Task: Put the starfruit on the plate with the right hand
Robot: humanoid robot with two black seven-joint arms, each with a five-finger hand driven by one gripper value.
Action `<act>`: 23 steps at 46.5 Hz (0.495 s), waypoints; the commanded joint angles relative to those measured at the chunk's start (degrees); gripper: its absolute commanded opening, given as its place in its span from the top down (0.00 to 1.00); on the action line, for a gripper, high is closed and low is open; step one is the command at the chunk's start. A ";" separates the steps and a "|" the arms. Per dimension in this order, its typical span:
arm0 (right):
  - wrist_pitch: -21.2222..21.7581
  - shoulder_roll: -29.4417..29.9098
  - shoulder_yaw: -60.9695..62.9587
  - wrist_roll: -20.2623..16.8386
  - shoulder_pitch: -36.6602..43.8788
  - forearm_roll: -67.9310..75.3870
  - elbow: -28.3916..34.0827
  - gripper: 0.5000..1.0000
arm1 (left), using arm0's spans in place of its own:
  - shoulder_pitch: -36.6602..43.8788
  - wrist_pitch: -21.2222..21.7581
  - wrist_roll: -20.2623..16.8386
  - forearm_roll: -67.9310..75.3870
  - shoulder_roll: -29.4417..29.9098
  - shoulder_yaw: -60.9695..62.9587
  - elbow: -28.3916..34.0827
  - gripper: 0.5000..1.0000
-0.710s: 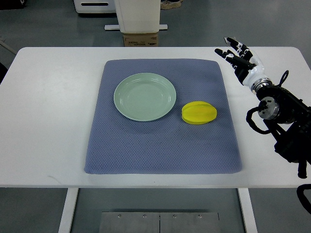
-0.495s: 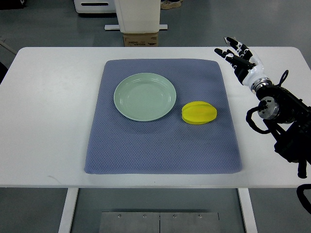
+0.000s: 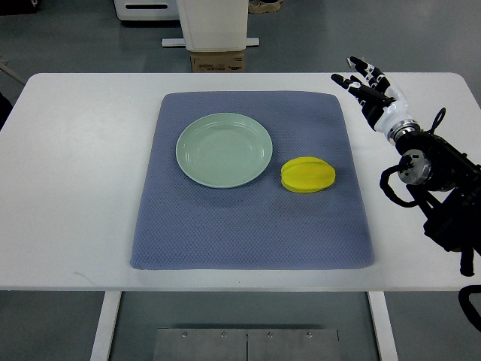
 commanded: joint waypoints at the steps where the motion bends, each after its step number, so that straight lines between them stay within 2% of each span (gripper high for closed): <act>1: 0.00 0.00 0.00 0.01 0.09 -0.01 0.01 0.00 | 0.00 -0.01 0.01 0.00 0.00 0.01 0.00 0.00; 23: 0.26 0.26 0.00 0.10 -0.26 0.08 0.09 0.00 | 0.00 -0.01 0.01 0.00 0.00 0.01 0.00 0.00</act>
